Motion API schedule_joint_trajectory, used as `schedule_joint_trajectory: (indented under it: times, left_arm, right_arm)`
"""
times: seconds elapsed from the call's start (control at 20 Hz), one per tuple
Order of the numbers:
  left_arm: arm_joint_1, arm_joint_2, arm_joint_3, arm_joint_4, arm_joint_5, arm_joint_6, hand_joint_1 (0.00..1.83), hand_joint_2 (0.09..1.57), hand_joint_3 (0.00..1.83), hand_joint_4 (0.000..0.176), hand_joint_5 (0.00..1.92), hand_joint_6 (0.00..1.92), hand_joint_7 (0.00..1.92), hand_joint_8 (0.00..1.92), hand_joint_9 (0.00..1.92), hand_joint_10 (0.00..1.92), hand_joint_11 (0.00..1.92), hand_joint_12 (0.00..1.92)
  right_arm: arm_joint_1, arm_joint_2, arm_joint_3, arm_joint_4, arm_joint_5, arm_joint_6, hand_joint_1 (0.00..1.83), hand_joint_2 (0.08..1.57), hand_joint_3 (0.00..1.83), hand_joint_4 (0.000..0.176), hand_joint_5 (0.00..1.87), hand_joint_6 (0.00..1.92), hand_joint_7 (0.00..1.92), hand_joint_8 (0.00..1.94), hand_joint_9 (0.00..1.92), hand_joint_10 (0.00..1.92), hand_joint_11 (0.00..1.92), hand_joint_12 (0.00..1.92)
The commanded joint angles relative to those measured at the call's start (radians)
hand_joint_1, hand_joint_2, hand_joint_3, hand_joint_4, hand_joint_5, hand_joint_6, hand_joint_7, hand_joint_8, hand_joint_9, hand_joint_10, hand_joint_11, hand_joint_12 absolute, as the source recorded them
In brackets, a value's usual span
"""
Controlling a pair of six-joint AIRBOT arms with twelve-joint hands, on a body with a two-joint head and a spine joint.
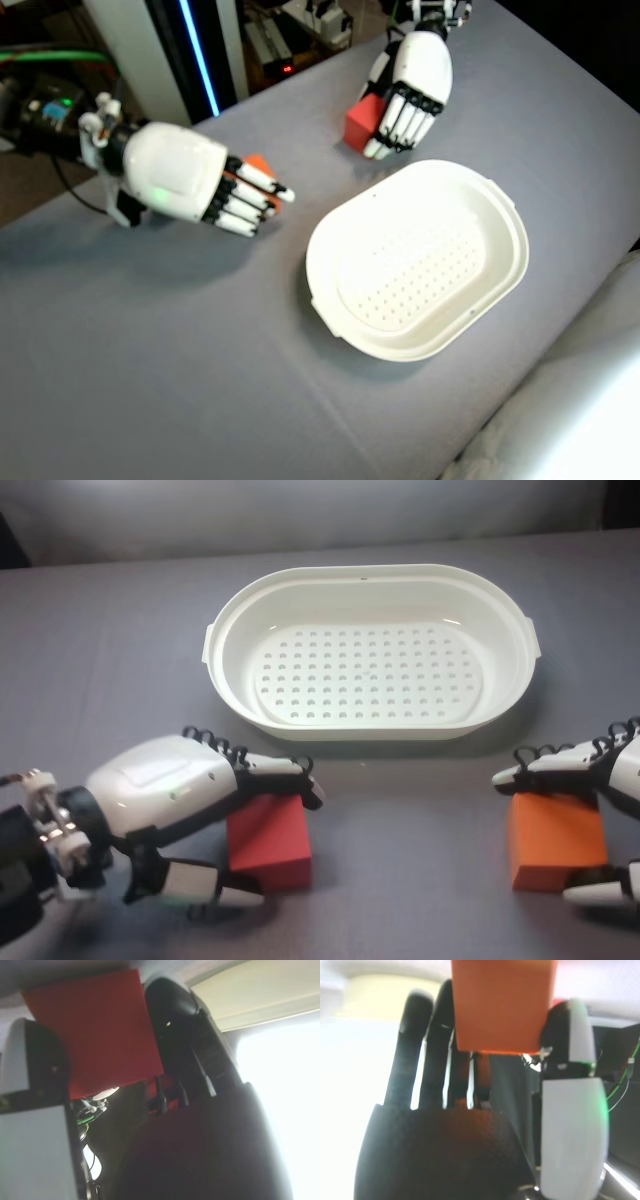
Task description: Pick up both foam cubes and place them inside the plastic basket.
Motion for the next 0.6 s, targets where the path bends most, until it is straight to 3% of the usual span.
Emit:
schedule_joint_trajectory:
  times: [0.0, 0.1, 0.2, 0.35, 0.4, 0.45, 0.55]
  left_arm:
    - [-0.022, 0.019, -0.008, -0.013, -0.168, 0.013, 1.34, 1.26, 0.00, 0.000, 0.63, 1.18, 0.70, 1.49, 0.78, 1.68, 0.76, 1.81]
    - [-0.060, 0.039, -0.009, -0.014, -0.194, 0.039, 1.35, 1.24, 0.00, 0.000, 0.63, 1.18, 0.74, 1.42, 0.83, 1.62, 0.81, 1.74]
    - [-0.116, 0.025, 0.023, -0.029, -0.188, 0.056, 1.36, 1.22, 0.00, 0.000, 0.68, 1.16, 0.77, 1.36, 0.86, 1.54, 0.83, 1.63]
    - [-0.222, -0.029, 0.106, -0.060, -0.113, 0.077, 1.35, 1.21, 0.00, 0.000, 0.71, 1.15, 0.78, 1.32, 0.87, 1.52, 0.85, 1.64]
    - [-0.260, -0.051, 0.138, -0.064, -0.069, 0.077, 1.35, 1.21, 0.00, 0.000, 0.67, 1.29, 0.78, 1.26, 0.84, 1.49, 0.82, 1.58]
    - [-0.292, -0.075, 0.175, -0.071, -0.020, 0.078, 1.36, 1.19, 0.00, 0.000, 0.72, 1.15, 0.85, 1.22, 0.88, 1.46, 0.81, 1.60]
    - [-0.316, -0.117, 0.234, -0.124, 0.053, 0.102, 1.23, 1.22, 0.00, 0.000, 0.74, 1.08, 0.86, 1.47, 1.01, 1.57, 0.91, 1.84]
  right_arm:
    - [0.026, 0.015, -0.002, -0.004, 0.154, 0.002, 1.33, 1.26, 0.00, 0.000, 0.57, 1.37, 0.73, 1.42, 0.71, 1.63, 0.53, 1.74]
    - [0.072, 0.028, 0.000, -0.007, 0.192, -0.011, 1.34, 1.24, 0.00, 0.000, 0.60, 1.38, 0.77, 1.31, 0.74, 1.56, 0.53, 1.65]
    - [0.136, 0.028, 0.024, -0.007, 0.184, -0.035, 1.34, 1.25, 0.00, 0.000, 0.59, 1.40, 0.74, 1.35, 0.75, 1.53, 0.56, 1.63]
    - [0.234, -0.020, 0.095, 0.025, 0.129, -0.048, 1.33, 1.26, 0.00, 0.000, 0.56, 1.41, 0.72, 1.38, 0.75, 1.57, 0.62, 1.67]
    - [0.266, -0.044, 0.128, 0.039, 0.097, -0.051, 1.33, 1.26, 0.00, 0.000, 0.56, 1.43, 0.73, 1.37, 0.74, 1.56, 0.63, 1.67]
    - [0.293, -0.067, 0.161, 0.049, 0.060, -0.051, 1.32, 1.27, 0.00, 0.000, 0.53, 1.45, 0.70, 1.42, 0.72, 1.60, 0.62, 1.68]
    - [0.347, -0.136, 0.245, 0.078, -0.028, -0.051, 1.33, 1.27, 0.00, 0.000, 0.56, 1.46, 0.70, 1.40, 0.73, 1.57, 0.59, 1.68]
